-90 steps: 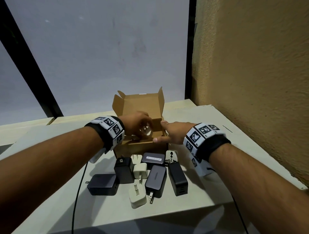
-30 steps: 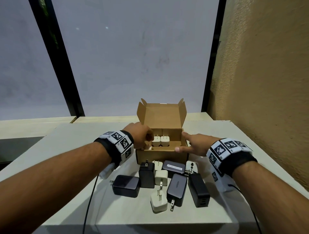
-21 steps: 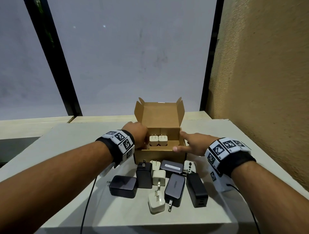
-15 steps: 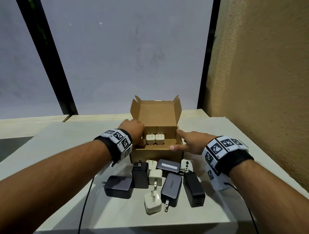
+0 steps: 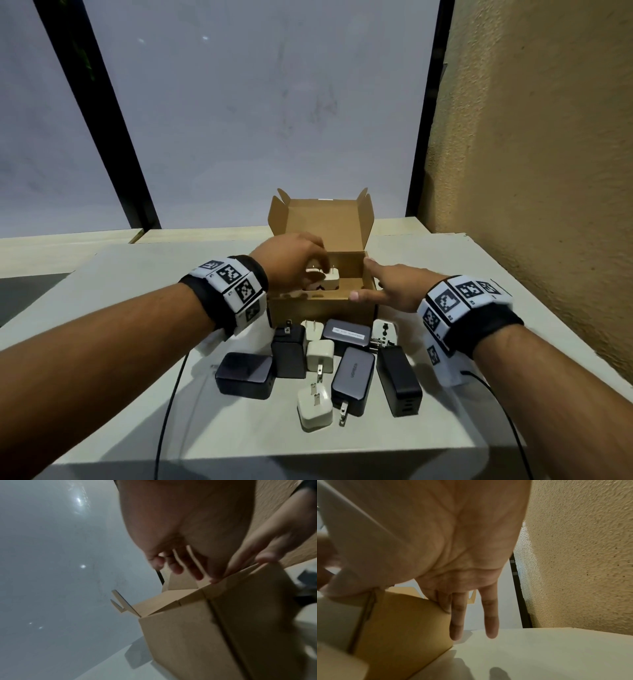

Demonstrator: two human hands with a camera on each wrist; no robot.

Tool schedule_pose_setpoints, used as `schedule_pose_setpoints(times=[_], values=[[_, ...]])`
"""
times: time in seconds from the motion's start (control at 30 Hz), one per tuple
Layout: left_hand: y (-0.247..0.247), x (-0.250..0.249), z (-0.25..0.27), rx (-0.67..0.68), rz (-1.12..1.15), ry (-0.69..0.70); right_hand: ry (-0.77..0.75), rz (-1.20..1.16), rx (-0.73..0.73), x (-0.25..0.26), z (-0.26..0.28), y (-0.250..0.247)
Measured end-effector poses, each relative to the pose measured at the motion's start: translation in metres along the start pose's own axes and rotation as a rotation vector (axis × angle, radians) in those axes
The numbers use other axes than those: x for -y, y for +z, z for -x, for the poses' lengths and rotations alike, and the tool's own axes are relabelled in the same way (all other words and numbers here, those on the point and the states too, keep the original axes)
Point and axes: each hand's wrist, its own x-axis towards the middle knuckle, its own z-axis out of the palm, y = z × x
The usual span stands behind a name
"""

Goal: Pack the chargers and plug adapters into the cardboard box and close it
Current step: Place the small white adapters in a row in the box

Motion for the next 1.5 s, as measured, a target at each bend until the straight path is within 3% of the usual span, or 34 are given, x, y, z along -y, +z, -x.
schedule_pose_setpoints(times=[0.07,0.17,0.37,0.7,0.97,1.1,1.5], values=[[-0.006,-0.007,0.016,0.027,0.068,0.184,0.010,-0.030,0.009,0.001,0.001,0.003],[-0.008,-0.006,0.043,0.129,0.038,0.306,0.044,-0.058,0.029,0.002,0.003,0.006],[-0.008,-0.003,0.067,0.271,-0.063,0.306,0.023,-0.071,0.022,0.003,0.008,0.004],[-0.006,-0.011,0.066,0.303,-0.161,0.269,0.041,0.025,0.004,0.012,0.013,-0.004],[-0.010,-0.004,0.078,0.293,-0.144,0.185,0.073,0.059,0.021,0.016,0.016,-0.008],[-0.011,0.000,0.082,0.276,-0.032,0.153,0.083,0.056,0.030,0.016,0.016,-0.008],[-0.015,0.020,0.077,-0.005,0.365,0.032,0.095,0.058,0.032,0.015,0.016,-0.008]])
